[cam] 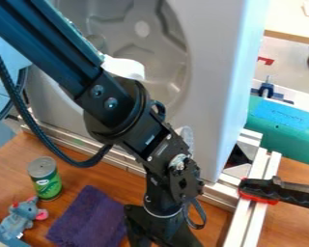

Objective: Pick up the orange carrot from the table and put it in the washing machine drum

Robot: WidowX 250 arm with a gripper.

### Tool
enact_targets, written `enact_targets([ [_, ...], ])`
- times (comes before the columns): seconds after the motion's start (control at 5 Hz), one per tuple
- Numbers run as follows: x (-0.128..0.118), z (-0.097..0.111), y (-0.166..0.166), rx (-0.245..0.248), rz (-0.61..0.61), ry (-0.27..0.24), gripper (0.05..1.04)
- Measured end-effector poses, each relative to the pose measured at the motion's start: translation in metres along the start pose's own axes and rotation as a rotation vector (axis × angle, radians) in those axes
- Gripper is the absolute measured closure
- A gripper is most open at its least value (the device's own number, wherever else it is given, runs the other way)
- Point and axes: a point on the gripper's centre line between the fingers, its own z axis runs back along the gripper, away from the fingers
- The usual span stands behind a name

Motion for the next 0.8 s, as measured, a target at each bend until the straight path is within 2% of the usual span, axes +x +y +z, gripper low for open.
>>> enact_targets([
  [0.2, -0.0023, -0.0032, 0.0009, 0.005, 0.003, 0.013, 0.081],
  [0.6, -0.0041, -0.0041, -0.0048, -0.047, 0.098, -0.014, 0.081],
  [0.8, -0.0015, -0.0031, -0.0062, -0.048, 0.116, -0.015, 0.081],
])
